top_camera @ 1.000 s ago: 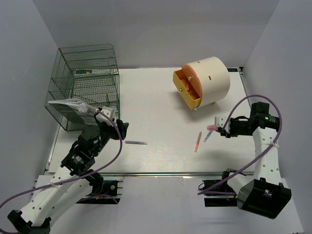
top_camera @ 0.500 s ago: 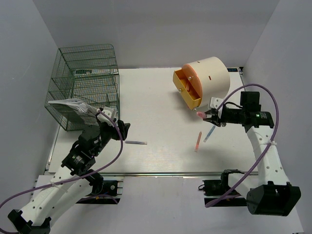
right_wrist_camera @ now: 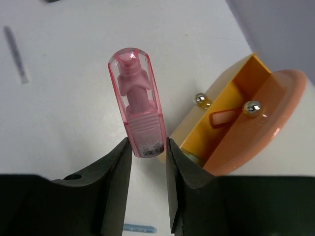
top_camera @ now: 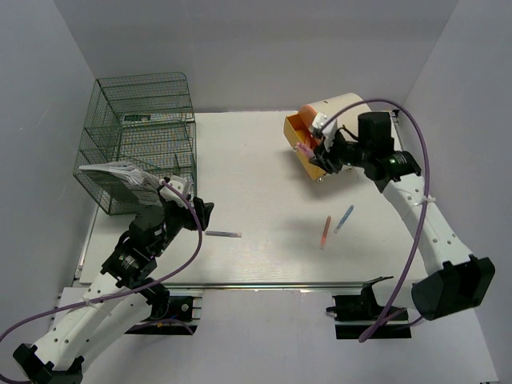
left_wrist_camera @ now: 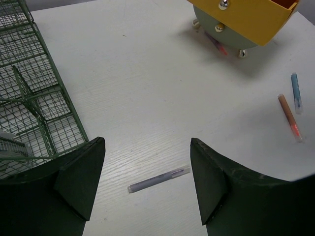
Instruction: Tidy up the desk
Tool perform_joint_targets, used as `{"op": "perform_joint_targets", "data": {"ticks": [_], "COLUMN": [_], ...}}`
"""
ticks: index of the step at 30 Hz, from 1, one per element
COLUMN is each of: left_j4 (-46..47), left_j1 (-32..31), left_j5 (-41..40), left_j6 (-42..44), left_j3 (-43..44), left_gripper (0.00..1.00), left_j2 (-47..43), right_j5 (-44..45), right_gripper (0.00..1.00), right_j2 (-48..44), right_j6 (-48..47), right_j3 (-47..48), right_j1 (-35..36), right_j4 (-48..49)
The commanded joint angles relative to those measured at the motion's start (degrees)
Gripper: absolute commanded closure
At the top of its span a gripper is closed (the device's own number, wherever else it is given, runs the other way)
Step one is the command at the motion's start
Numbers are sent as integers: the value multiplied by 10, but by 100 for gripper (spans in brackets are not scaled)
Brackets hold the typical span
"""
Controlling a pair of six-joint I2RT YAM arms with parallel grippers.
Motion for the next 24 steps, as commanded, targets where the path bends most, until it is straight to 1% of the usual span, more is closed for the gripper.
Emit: {"op": "perform_joint_targets", "data": {"ticks": [1,5,8,10,13,14,16,17,24], "left_j4": [9,9,9,10,10,10,10,10,12], "left_j1": [-2,-2,-2,-2,-2,-2,-2,-2,-2], "left_j5": [9,10,12,13,17,18,20,21,31], "left_j6": [3,4,4,4,5,5,5,5,5], "left_j3": [-1,-1,-1,-1,0,0,0,0,0], "left_gripper": [21,21,21,21,21,21,21,21,21], "left_j2": [1,1,1,1,3,3,1,1,-4], "right_j5": [126,183,210,246,287,311,321,352,399], "right_gripper": [100,100,100,100,100,100,100,100,100], "right_j2": [29,77,94,102,129,144,158,170,183], "right_j6": [99,125,131,137,140,145,155,155,159], "right_j3": [52,90,99,106,130,138,162,167,170], "right_j1": [23,43,58,76,87,89,91,92,90], "right_j4": [61,59,60,64,39,28,15,4,10]}}
